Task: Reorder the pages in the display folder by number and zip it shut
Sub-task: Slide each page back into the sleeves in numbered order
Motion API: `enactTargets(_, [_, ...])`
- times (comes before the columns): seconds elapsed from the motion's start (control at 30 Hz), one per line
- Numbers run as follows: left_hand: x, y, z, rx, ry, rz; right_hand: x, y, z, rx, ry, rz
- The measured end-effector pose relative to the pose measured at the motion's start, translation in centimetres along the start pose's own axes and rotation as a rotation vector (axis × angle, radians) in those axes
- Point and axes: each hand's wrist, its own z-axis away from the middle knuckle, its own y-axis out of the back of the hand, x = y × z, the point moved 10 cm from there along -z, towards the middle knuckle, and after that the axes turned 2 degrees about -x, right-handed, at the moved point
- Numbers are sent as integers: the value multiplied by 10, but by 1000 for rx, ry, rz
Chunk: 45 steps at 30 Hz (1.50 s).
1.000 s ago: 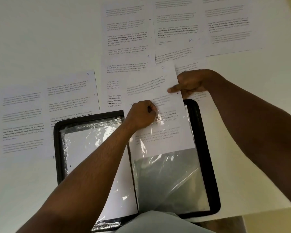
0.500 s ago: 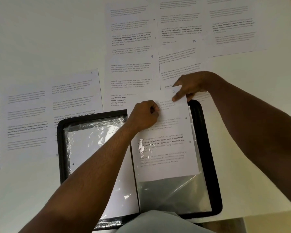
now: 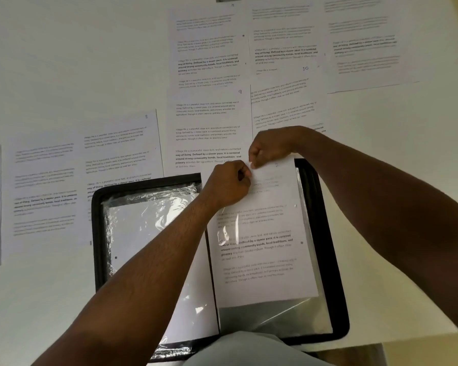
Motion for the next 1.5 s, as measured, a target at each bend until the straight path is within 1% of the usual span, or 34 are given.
enactTargets(0.07, [0, -1, 0, -3, -1, -14, -3, -14, -4, -83, 4, -41])
enactTargets(0.13, [0, -2, 1, -3, 7, -6, -7, -20, -6, -82, 1, -33])
enactTargets(0.2, [0, -1, 2, 8, 8, 4, -13, -27, -1, -136, -1, -13])
enactTargets(0.23, [0, 0, 3, 9, 4, 7, -14, -29, 2, -151, 0, -34])
enactTargets(0.27, [1, 1, 4, 15, -2, 18, -15, -26, 6, -126, -1, -79])
enactTargets(0.4, [-1, 6, 9, 44, -10, 72, 0, -1, 28, 159, -48, -331])
enactTargets(0.47, [-1, 10, 14, 60, -23, 96, 7, -2, 42, 233, -71, -426])
enactTargets(0.53, [-2, 14, 19, 88, -31, 122, 16, -8, 58, 293, -99, -434])
enactTargets(0.57, [-2, 15, 22, 100, -35, 136, 22, -9, 67, 358, -102, -465])
enactTargets(0.67, [-2, 19, 30, 132, -55, 179, 43, -18, 98, 633, -96, -763])
enactTargets(0.73, [-3, 22, 35, 154, -62, 208, 51, -37, 117, 754, -93, -936])
enactTargets(0.77, [-4, 24, 37, 169, -61, 221, 51, -48, 123, 765, -102, -963])
enactTargets(0.8, [-4, 26, 40, 185, -58, 237, 49, -61, 126, 743, -116, -940])
enactTargets(0.87, [-7, 30, 43, 202, -47, 281, 39, -88, 124, 632, -159, -804])
enactTargets(0.93, [-12, 32, 47, 203, -36, 317, 33, -111, 121, 557, -197, -737])
enactTargets(1.07, [-22, 34, 53, 219, -17, 367, 24, -131, 124, 571, -210, -819])
enactTargets(1.17, [-27, 31, 66, 204, 3, 395, 8, -135, 134, 636, -229, -842])
enactTargets(1.23, [-27, 27, 82, 181, -7, 371, -13, -135, 142, 661, -187, -907])
enactTargets(1.37, [-31, 23, 129, 229, 31, 342, -71, -142, 150, 614, -10, -1199])
enactTargets(1.43, [-37, 14, 155, 172, 45, 450, -104, -143, 148, 604, 70, -1259])
enactTargets(1.5, [-40, 9, 181, 88, 43, 655, -135, -146, 141, 608, 120, -1278])
